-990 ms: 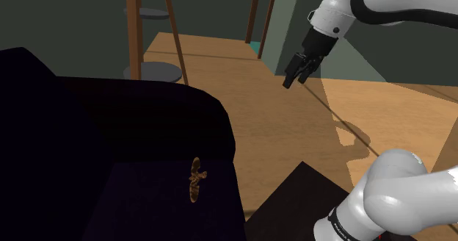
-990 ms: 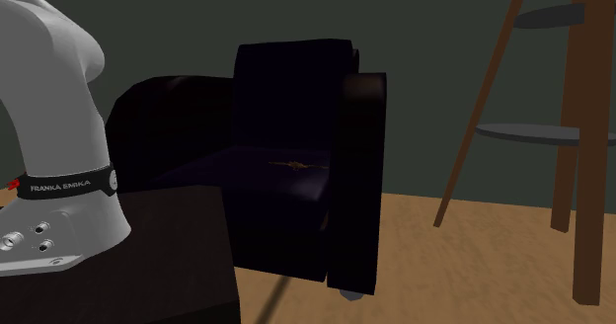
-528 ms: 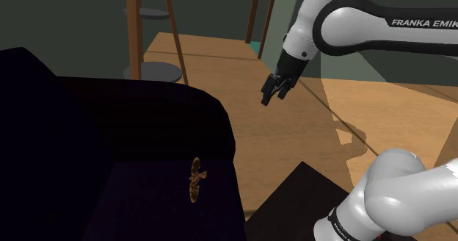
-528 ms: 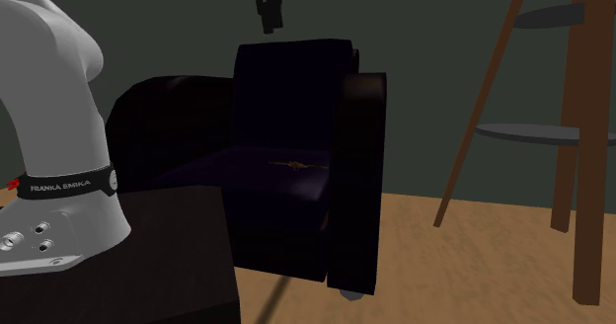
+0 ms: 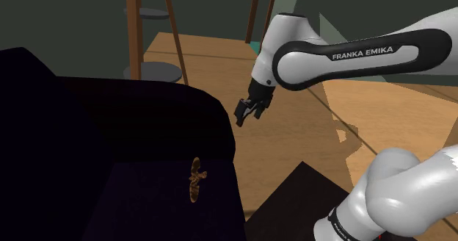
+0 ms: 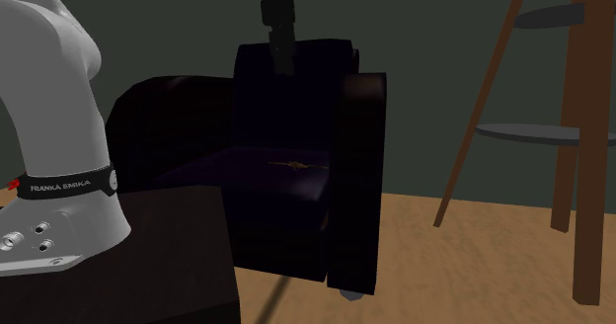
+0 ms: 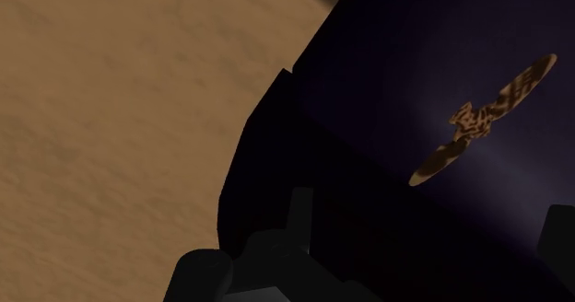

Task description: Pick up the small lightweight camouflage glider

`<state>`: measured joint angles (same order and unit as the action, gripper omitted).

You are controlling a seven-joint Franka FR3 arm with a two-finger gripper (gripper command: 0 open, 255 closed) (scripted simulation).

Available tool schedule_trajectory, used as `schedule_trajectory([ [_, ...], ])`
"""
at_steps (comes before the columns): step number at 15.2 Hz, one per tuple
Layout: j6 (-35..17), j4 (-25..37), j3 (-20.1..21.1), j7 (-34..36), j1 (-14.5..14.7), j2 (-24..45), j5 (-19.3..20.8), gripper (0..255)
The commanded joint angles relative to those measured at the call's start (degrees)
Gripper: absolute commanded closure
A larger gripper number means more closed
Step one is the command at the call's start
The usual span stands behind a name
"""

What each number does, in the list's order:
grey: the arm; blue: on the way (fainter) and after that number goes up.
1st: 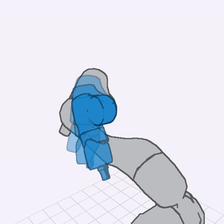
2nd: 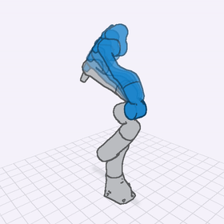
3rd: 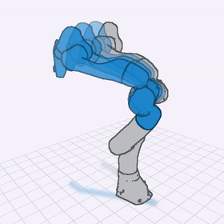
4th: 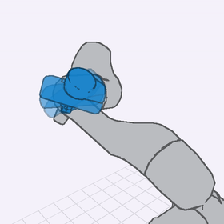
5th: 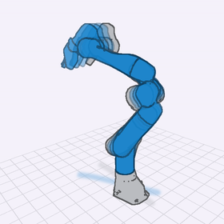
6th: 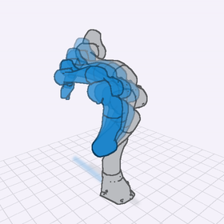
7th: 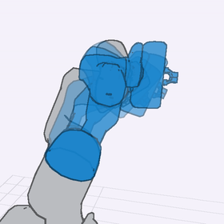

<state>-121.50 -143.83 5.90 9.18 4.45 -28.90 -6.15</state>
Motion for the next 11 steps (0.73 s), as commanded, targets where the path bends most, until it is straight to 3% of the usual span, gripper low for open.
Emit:
schedule_trajectory([
  [1, -3.3, 0.0, 1.2, 1.1, 0.5, 3.6, -0.5, 0],
  [11, -17.8, 4.1, 6.3, 7.4, 2.3, 24.3, 0.3, 0],
])
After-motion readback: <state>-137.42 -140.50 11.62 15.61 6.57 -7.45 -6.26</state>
